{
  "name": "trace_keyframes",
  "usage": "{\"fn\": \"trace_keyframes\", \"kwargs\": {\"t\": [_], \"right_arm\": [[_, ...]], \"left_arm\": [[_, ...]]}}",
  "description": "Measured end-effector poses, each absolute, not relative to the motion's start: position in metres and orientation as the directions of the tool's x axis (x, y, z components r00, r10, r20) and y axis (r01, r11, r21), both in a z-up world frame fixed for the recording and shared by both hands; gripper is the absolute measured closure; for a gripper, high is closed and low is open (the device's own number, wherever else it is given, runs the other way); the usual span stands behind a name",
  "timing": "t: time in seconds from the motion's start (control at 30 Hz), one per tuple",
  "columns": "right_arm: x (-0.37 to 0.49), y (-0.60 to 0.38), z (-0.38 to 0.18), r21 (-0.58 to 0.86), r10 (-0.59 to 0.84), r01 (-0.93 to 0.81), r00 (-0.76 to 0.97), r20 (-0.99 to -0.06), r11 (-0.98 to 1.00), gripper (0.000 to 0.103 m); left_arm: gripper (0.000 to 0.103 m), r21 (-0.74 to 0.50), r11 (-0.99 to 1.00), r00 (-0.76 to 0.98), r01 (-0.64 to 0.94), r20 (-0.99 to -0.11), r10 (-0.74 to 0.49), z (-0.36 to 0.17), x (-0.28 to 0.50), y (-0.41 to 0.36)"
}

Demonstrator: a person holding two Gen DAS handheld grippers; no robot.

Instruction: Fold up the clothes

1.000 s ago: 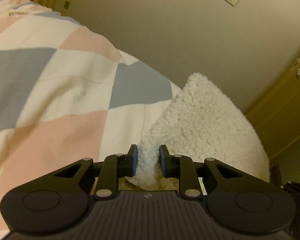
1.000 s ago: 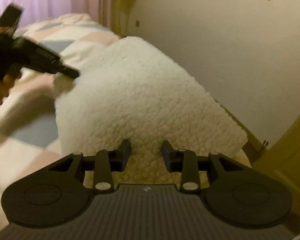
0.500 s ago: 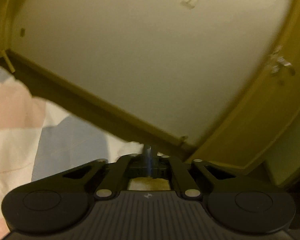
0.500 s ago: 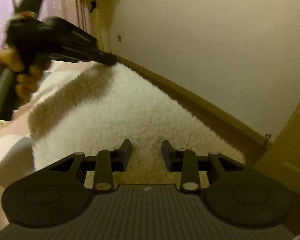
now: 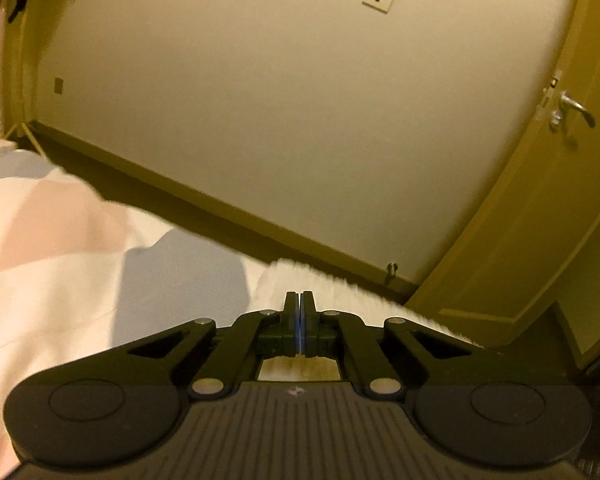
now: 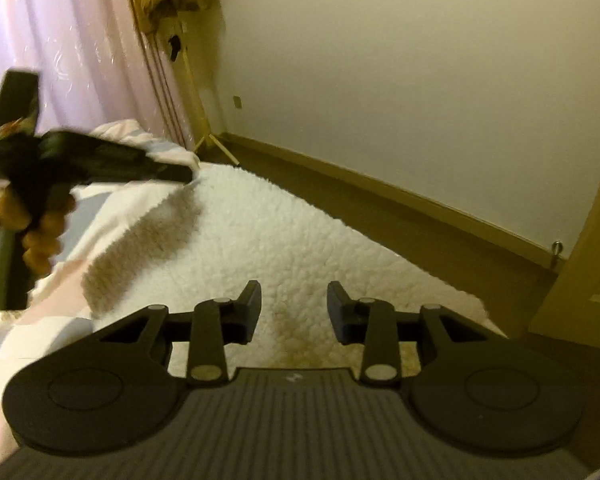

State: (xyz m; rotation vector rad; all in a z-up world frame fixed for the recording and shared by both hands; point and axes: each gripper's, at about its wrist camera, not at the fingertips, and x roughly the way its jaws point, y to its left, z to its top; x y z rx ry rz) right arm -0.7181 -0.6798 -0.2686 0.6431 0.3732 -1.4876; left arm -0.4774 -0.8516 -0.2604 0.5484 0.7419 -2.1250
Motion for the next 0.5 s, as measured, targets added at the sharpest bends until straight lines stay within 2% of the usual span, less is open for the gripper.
{"fn": "trace_keyframes", "kwargs": {"t": [0.13, 0.2, 0.27, 0.33, 0.4, 0.5], "right_arm": [[-0.720, -0.655, -0.265, 0.201, -0.755, 0.975, 0.064, -0.653, -0.091, 0.054], [-0.714, -0.641, -0.264, 0.216, -0.727, 0.970, 0.071, -0.683, -0.108, 0.053], [-0.706, -0.631, -0.262, 0.221, -0.701, 0.967, 0.070, -0.710, -0.127, 0.042], [-0.698, -0.624, -0.258, 0.221, -0.678, 0.964, 0.064, -0.732, -0.149, 0.038], [-0.690, -0.617, -0.250, 0.219, -0.671, 0.962, 0.053, -0.739, -0.166, 0.036], [-0.684, -0.597, -0.225, 0.220, -0.662, 0.954, 0.030, -0.748, -0.205, 0.024]], "left_arm": [[0.097, -0.320, -0.431, -0.517, 0.844, -0.701, -0.492, -0.258, -0.462, -0.809], [0.091, -0.315, -0.391, -0.480, 0.865, -0.748, -0.458, -0.257, -0.457, -0.787], [0.072, -0.297, -0.362, -0.442, 0.884, -0.785, -0.434, -0.253, -0.458, -0.763], [0.062, -0.263, -0.352, -0.405, 0.898, -0.806, -0.432, -0.246, -0.462, -0.739], [0.062, -0.214, -0.347, -0.358, 0.913, -0.827, -0.434, -0.235, -0.467, -0.721], [0.057, -0.140, -0.329, -0.282, 0.934, -0.854, -0.438, -0.210, -0.471, -0.696]]}}
